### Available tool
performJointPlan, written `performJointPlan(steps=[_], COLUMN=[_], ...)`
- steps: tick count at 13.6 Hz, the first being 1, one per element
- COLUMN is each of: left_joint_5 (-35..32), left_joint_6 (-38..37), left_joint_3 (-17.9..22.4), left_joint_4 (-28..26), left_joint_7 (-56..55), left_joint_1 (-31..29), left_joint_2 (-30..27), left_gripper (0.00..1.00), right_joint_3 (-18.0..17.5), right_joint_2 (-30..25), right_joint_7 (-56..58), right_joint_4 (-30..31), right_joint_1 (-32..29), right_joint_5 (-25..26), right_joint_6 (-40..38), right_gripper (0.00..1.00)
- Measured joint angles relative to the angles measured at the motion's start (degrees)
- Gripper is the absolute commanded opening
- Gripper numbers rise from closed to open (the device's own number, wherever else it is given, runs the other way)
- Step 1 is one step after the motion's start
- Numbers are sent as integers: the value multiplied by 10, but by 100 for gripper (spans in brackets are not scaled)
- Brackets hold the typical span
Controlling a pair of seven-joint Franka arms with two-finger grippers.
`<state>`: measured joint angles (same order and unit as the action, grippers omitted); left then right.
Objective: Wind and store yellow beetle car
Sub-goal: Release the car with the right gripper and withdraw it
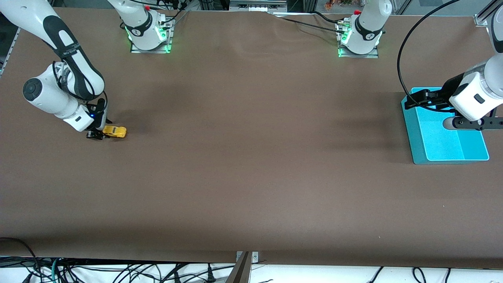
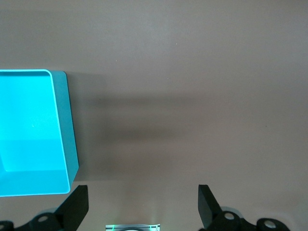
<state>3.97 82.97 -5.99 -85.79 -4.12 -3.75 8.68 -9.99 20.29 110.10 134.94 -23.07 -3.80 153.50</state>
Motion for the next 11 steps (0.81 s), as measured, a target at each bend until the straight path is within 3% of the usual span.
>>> performJointPlan(steps=[6, 11], left_joint_5=[0, 0], left_joint_6=[0, 0], left_joint_3=[0, 1], left_joint_4=[0, 0], left_joint_7=[0, 0], left_joint_1=[0, -1], left_joint_2=[0, 8], left_gripper=[100, 100], right_joint_3=[-55, -106], right_joint_2=[-10, -76], right_joint_7=[-15, -130], right_joint_4=[-130, -207], right_joint_1=[0, 2], right_joint_5=[0, 6], right_joint_6=[-168, -254], right_gripper=[100, 100])
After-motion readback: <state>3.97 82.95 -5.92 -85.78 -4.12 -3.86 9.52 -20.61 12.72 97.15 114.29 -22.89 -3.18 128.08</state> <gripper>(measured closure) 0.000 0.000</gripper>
